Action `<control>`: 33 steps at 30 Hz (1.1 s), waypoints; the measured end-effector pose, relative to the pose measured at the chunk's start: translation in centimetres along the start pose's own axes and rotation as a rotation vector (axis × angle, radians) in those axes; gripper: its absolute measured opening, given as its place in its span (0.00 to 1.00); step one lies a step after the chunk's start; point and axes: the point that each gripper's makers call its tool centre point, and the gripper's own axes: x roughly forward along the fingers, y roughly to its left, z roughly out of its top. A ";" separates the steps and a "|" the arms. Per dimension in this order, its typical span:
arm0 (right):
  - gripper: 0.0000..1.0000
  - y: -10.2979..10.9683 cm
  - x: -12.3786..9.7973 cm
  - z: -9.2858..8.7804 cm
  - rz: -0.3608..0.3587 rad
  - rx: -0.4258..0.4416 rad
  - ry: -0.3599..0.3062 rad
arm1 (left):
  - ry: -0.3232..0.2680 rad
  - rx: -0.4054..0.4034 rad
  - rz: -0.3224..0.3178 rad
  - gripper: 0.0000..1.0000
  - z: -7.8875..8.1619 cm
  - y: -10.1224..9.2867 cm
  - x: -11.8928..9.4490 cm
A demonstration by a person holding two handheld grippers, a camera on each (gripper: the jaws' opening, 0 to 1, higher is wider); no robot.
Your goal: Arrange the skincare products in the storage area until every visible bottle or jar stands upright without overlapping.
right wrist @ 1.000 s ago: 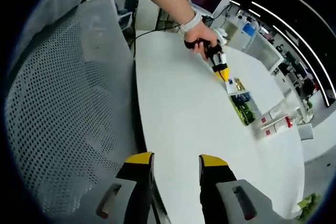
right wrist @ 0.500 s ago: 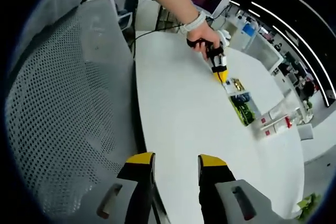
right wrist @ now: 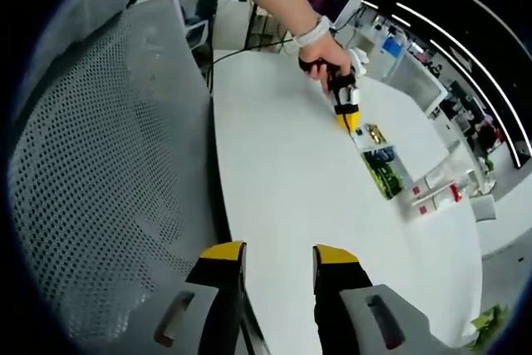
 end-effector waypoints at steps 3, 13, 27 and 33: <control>0.27 0.0 0.0 0.0 0.002 -0.001 0.001 | 0.006 0.006 0.003 0.01 0.1 -0.1 -0.1; 0.28 0.1 0.0 0.0 0.003 -0.008 0.007 | 0.025 -0.013 0.027 0.04 0.3 0.1 -0.6; 0.28 0.3 0.0 0.1 0.009 -0.022 0.007 | 0.040 -0.024 0.035 0.14 0.3 -0.3 -1.4; 0.27 0.2 -0.1 0.2 0.003 -0.030 0.002 | 0.081 -0.018 0.031 0.21 -0.4 -0.6 -2.0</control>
